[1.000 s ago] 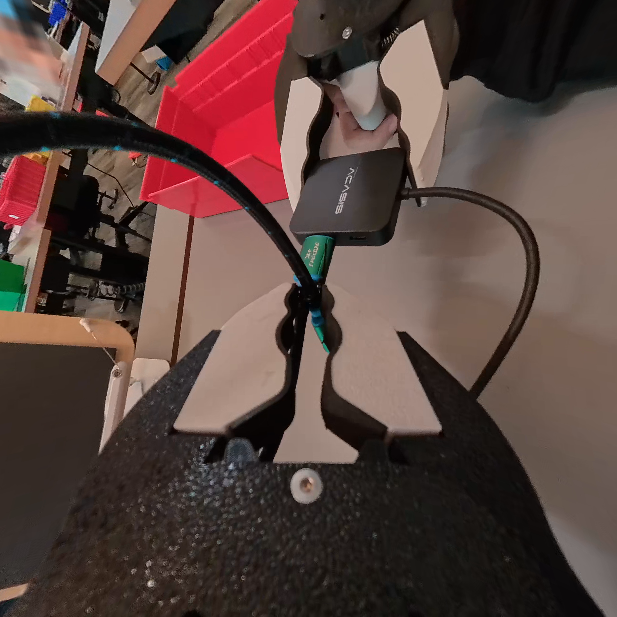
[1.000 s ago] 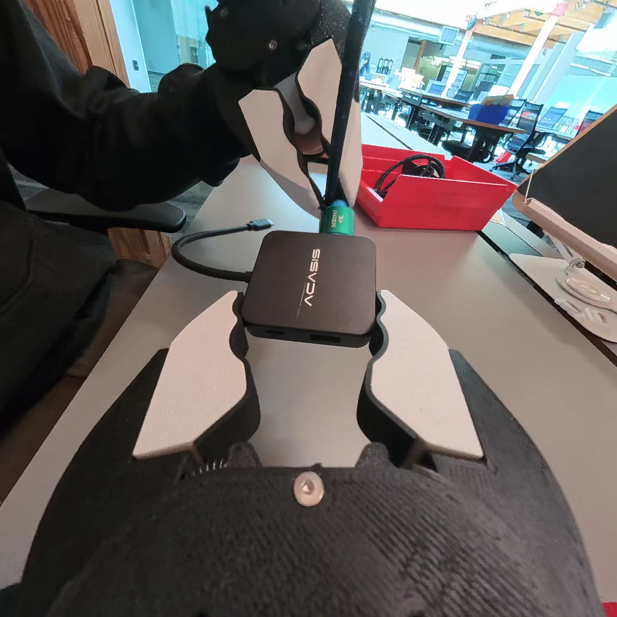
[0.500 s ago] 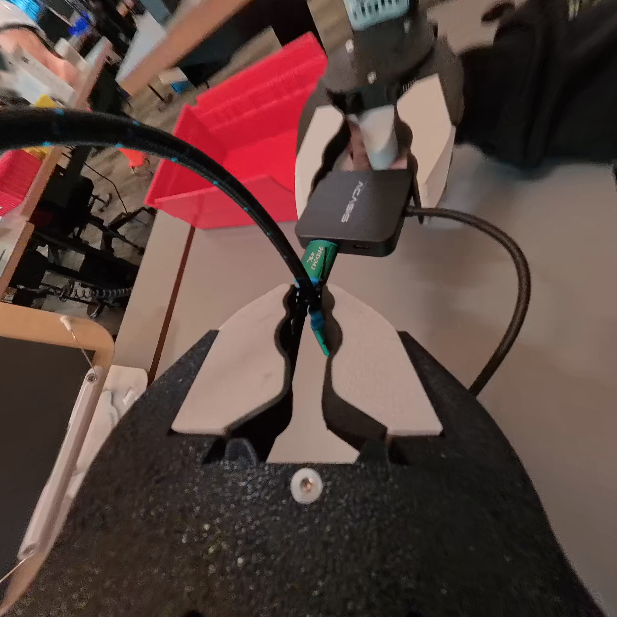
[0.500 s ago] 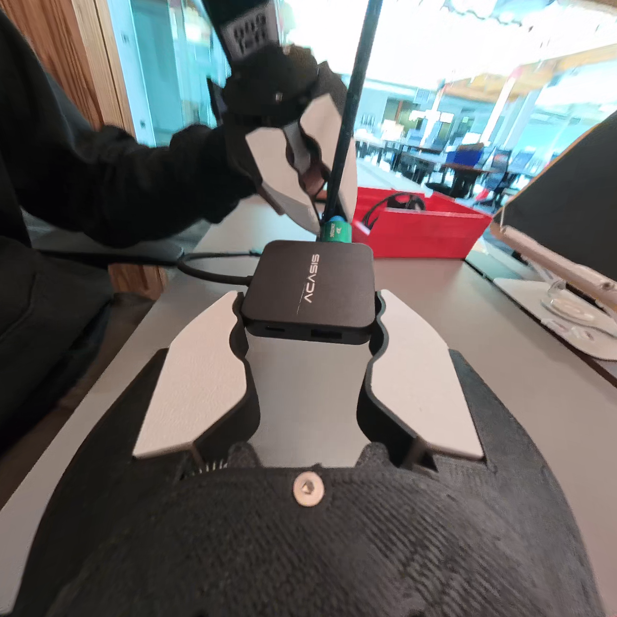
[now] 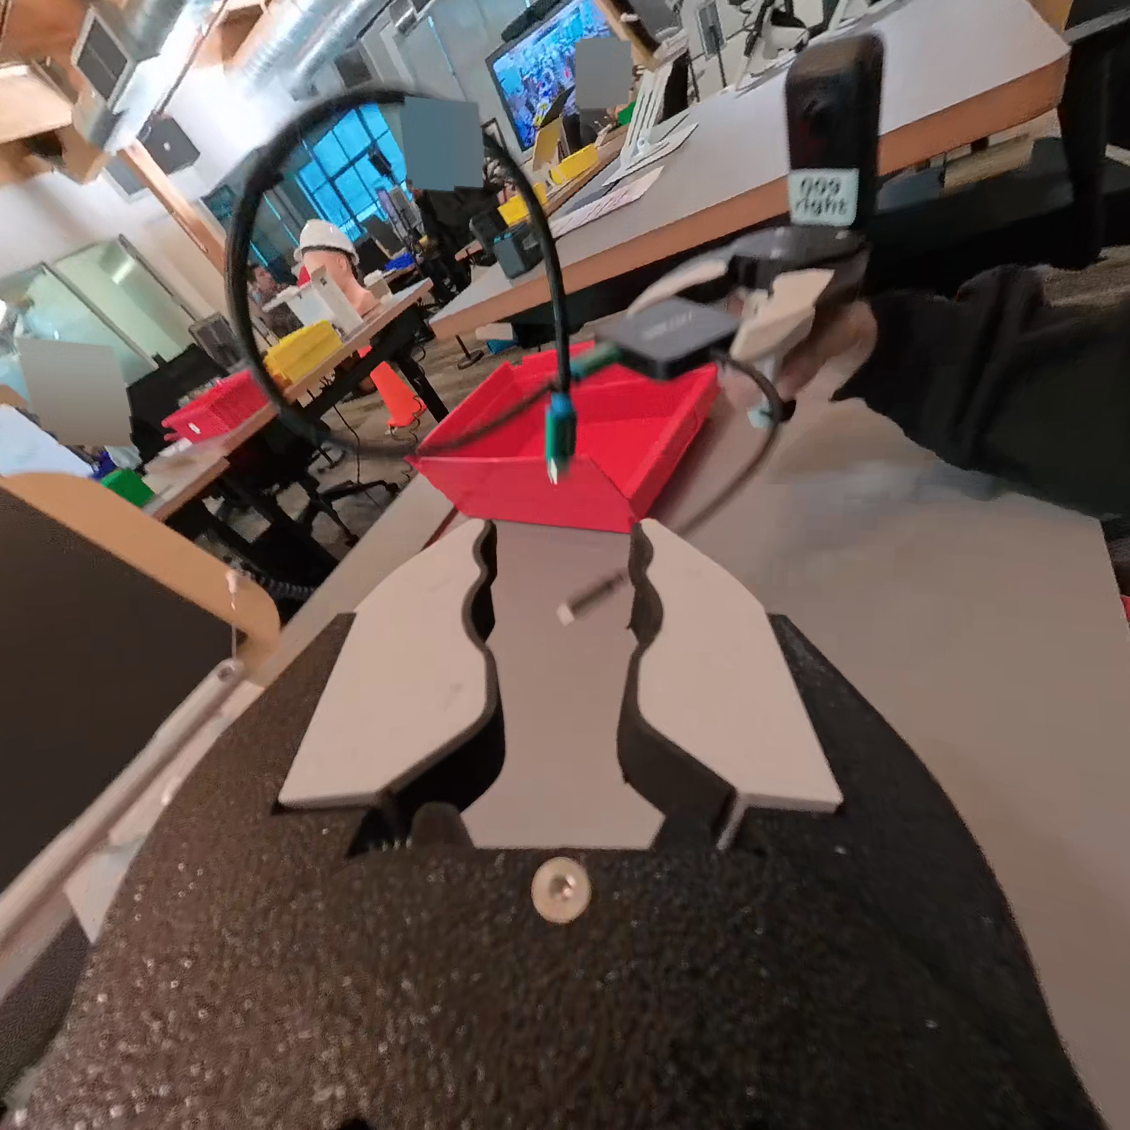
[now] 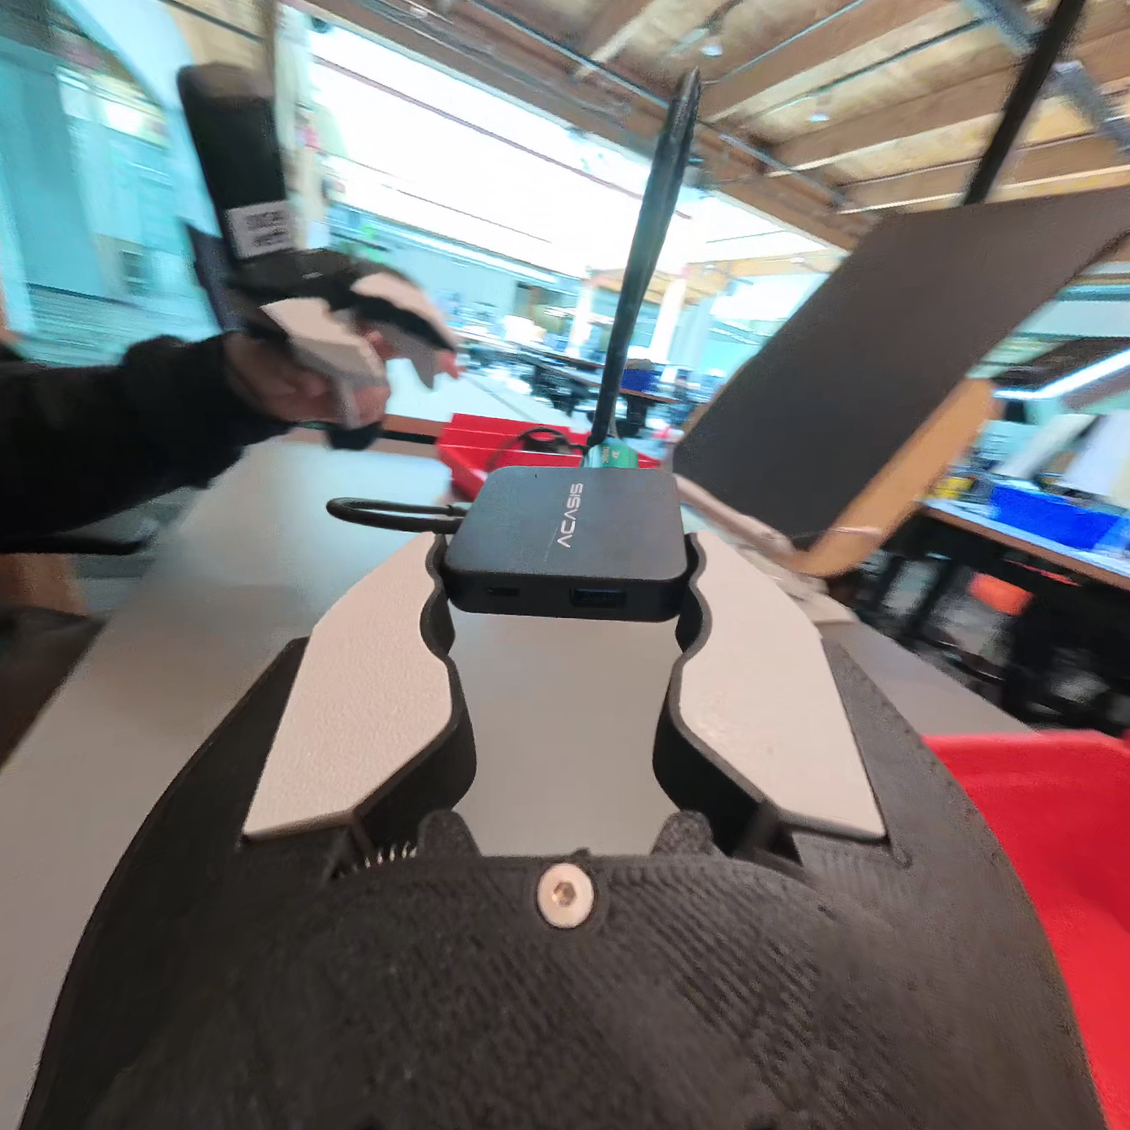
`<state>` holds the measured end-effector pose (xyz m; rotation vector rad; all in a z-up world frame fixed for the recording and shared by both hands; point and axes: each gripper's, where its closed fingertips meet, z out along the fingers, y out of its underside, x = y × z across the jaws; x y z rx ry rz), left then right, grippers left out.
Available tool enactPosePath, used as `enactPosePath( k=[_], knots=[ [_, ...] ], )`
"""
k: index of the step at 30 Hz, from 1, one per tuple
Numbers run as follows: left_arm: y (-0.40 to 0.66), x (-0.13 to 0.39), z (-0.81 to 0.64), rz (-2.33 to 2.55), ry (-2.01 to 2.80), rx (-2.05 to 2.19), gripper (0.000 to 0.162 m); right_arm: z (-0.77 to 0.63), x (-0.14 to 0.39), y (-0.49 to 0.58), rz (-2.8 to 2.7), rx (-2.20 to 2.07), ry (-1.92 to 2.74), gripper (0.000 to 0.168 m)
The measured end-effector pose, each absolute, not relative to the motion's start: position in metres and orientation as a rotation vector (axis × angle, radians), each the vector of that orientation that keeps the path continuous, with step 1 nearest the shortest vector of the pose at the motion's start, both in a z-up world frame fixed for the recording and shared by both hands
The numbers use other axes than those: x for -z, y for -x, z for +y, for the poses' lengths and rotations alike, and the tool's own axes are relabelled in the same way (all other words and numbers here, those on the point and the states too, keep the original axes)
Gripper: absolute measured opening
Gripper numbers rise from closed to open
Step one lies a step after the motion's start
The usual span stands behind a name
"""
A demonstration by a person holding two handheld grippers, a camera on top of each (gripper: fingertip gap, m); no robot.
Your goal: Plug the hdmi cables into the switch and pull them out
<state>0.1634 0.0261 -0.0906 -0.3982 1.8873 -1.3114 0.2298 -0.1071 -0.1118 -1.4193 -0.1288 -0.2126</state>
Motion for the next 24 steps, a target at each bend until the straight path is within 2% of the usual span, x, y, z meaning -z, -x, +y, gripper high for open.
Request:
enactPosePath(
  k=[7,11,24],
  knots=[
    [-0.158,0.135,0.038,1.919,0.528,1.357,0.041,-0.213,0.098,-0.338,0.511,0.805,1.437,0.073],
    [-0.161,0.138,0.036,1.946,0.521,1.351,0.041,-0.248,0.100,-0.380,0.751,0.914,1.374,0.073],
    [-0.161,0.153,0.045,2.026,0.617,1.381,0.041,-0.185,0.191,-0.446,0.947,0.776,1.781,0.073]
  ],
)
